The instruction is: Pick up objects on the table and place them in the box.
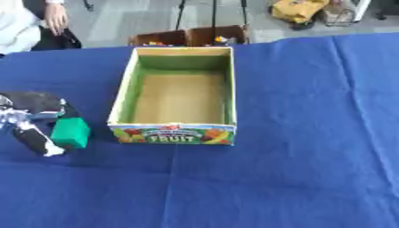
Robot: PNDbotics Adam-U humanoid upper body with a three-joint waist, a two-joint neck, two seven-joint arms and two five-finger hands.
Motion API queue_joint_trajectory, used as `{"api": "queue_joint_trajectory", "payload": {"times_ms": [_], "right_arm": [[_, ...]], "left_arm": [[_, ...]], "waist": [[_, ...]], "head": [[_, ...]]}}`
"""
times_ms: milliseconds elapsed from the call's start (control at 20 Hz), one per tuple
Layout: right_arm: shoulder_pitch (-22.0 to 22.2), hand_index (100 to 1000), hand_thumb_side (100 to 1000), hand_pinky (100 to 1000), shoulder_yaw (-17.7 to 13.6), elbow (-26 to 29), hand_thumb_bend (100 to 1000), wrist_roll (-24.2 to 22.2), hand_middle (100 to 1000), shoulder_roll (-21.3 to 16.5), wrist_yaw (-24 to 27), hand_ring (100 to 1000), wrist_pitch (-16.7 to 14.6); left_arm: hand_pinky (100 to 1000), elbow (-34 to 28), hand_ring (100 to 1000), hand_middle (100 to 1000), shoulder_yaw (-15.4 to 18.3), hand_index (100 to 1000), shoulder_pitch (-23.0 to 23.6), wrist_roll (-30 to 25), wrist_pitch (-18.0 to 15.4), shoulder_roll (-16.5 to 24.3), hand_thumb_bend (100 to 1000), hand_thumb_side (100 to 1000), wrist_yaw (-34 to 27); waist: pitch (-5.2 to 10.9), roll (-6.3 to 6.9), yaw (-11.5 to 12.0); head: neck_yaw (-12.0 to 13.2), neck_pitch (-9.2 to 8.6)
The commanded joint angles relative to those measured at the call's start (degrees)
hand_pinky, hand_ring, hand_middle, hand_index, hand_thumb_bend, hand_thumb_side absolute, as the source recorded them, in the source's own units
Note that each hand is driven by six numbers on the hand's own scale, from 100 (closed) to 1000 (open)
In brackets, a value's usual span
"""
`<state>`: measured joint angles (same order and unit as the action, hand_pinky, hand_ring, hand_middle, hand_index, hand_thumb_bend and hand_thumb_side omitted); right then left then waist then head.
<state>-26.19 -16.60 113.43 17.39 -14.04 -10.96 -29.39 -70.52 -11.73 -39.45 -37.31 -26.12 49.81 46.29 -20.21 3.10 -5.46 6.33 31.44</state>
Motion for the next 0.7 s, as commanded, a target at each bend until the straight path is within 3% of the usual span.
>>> {"api": "queue_joint_trajectory", "payload": {"times_ms": [50, 700], "right_arm": [[-0.34, 713, 585, 700, -0.45, 1.16, 100, -0.01, 509, -1.16, 0.33, 727, 0.23], [0.21, 712, 578, 700, -0.44, 1.16, 100, 0.27, 510, -1.24, 0.32, 727, 0.44]], "left_arm": [[247, -1.7, 466, 512, 1.27, 674, -0.96, -3.64, -3.55, 1.57, 100, 480, -1.61], [194, -7.61, 434, 487, 3.69, 647, -3.3, -5.16, -0.73, 1.94, 100, 466, -8.42]], "waist": [[1.3, 0.11, 0.17], [2.13, 0.55, 0.59]], "head": [[-0.19, -0.46], [-0.59, 0.2]]}}
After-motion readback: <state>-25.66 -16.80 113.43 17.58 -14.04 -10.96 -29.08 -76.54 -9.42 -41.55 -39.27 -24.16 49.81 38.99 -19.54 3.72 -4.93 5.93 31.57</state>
